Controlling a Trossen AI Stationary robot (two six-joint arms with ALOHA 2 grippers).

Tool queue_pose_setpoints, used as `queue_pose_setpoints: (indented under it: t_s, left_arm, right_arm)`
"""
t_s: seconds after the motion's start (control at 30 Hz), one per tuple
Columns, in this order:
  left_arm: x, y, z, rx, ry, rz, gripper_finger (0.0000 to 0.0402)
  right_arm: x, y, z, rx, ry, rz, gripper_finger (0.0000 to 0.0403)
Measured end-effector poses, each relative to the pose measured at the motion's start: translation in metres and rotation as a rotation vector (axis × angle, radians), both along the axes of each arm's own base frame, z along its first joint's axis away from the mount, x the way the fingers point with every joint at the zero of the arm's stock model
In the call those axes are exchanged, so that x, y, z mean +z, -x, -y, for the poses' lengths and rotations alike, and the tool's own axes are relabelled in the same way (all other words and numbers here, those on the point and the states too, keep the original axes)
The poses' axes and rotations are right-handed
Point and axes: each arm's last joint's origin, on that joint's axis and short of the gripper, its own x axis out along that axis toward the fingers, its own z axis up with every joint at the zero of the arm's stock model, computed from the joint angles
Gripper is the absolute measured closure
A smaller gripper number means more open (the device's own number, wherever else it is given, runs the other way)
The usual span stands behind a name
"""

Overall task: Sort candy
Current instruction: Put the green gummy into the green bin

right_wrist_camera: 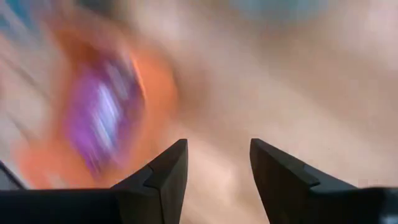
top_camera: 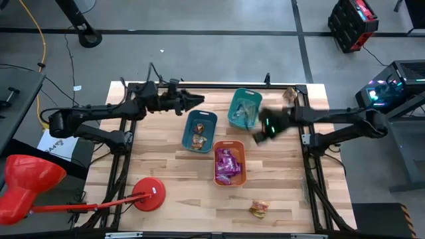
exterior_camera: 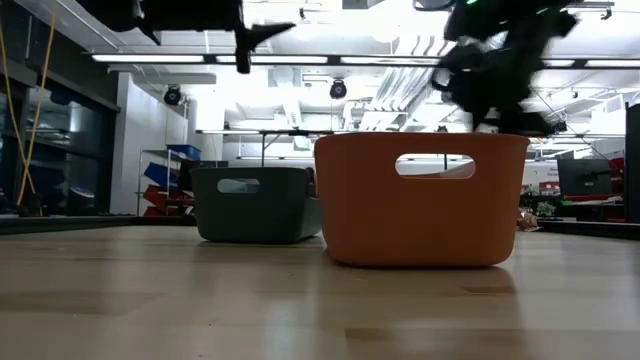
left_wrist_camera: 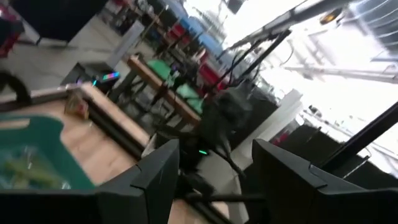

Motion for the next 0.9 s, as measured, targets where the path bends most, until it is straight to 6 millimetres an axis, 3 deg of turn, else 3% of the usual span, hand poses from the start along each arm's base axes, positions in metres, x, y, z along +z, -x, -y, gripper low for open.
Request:
queue_pose_setpoints:
  t_s: [0.23,0.37,0.53,0.73,0.9]
  left_arm:
    - [-0.021,-0.017,-0.001,-0.041,0.034,-0.074,0.0204]
    - [-0.022,-0.017,-0.002,-0.052,0.028,-0.075,0.0204]
    - [-0.02,-0.016,-0.006,-0.047,0.01,-0.064,0.0204]
    - [-0.019,-0.015,-0.008,-0.04,-0.014,-0.05,0.0204]
    - [-0.017,-0.015,-0.008,-0.04,-0.02,-0.034,0.0204]
  right_arm:
    - [-0.03,0.037,-0.107,0.032,-0.243,-0.347,0.0238]
    - [-0.041,0.065,-0.14,-0.074,-0.294,-0.515,0.0238]
    - [-0.049,0.083,-0.155,0.044,-0.327,-0.614,0.026]
    - [-0.068,0.091,-0.156,0.313,-0.401,-0.682,0.0386]
    - [-0.093,0.093,-0.158,0.508,-0.494,-0.71,0.0398]
